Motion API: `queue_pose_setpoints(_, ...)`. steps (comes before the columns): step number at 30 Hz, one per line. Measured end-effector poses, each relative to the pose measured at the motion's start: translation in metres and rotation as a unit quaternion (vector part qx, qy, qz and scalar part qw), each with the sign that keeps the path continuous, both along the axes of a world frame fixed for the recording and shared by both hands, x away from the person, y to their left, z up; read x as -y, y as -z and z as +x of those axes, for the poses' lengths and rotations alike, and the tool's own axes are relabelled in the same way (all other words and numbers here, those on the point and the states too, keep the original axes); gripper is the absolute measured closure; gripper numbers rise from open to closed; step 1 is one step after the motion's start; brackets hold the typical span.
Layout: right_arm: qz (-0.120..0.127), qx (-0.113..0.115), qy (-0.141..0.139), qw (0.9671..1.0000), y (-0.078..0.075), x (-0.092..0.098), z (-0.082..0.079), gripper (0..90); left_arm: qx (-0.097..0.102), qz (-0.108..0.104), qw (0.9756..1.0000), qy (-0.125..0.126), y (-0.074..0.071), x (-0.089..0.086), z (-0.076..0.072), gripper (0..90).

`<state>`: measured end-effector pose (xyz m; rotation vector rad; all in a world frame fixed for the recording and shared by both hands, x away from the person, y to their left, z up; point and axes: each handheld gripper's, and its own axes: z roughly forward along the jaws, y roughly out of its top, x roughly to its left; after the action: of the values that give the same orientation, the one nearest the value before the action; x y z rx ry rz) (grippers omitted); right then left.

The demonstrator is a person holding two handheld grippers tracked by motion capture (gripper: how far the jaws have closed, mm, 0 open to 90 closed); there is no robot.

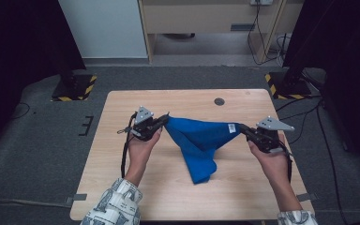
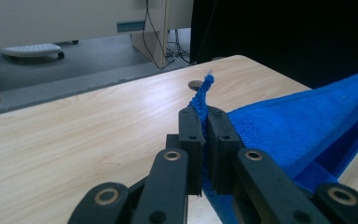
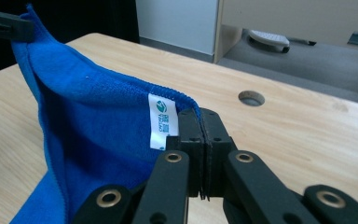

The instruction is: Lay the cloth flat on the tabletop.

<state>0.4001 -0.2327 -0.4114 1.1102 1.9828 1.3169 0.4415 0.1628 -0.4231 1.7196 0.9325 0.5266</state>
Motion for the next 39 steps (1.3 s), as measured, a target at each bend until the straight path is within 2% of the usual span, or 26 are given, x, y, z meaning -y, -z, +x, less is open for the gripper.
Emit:
queue_pose_setpoints(2, -0.001, 0.001, -0.003, 1.0, -0.002, 0.0, 0.0, 89.2, 0.003, -0.001, 1.0, 0.0, -0.002, 0.0, 0.0, 85.5)
queue_pose_setpoints(3, 0.001, 0.005, -0.004, 1.0, -0.01, 0.0, 0.0, 89.2, 0.009, 0.001, 1.0, 0.0, -0.008, -0.001, 0.0, 85.5)
queue_pose_setpoints(14, 0.001, 0.02, -0.015, 0.9997, -0.038, -0.005, -0.01, 89.2, 0.029, -0.003, 0.9996, 0.002, -0.03, -0.002, -0.008, 85.5)
queue_pose_setpoints(21, -0.007, 0.033, -0.023, 0.9991, -0.064, -0.001, -0.025, 89.2, 0.048, -0.007, 0.9988, 0.001, -0.051, -0.007, -0.015, 85.6)
queue_pose_setpoints(24, -0.011, 0.034, -0.026, 0.999, -0.067, 0.001, -0.026, 89.2, 0.05, -0.002, 0.9987, 0.001, -0.056, -0.009, -0.013, 85.5)
queue_pose_setpoints(27, -0.02, 0.026, -0.029, 0.999, -0.061, 0.002, -0.016, 89.2, 0.046, -0.003, 0.9989, -0.002, -0.054, -0.009, -0.006, 85.6)
queue_pose_setpoints(31, -0.005, 0.024, -0.025, 0.9994, -0.053, 0.002, -0.004, 89.2, 0.035, -0.021, 0.9992, 0.0, -0.049, -0.012, 0.001, 85.5)
queue_pose_setpoints(39, 0.005, 0.028, -0.023, 0.9993, -0.049, -0.002, 0.006, 89.1, 0.032, -0.017, 0.9993, -0.006, -0.045, -0.015, 0.005, 85.6)
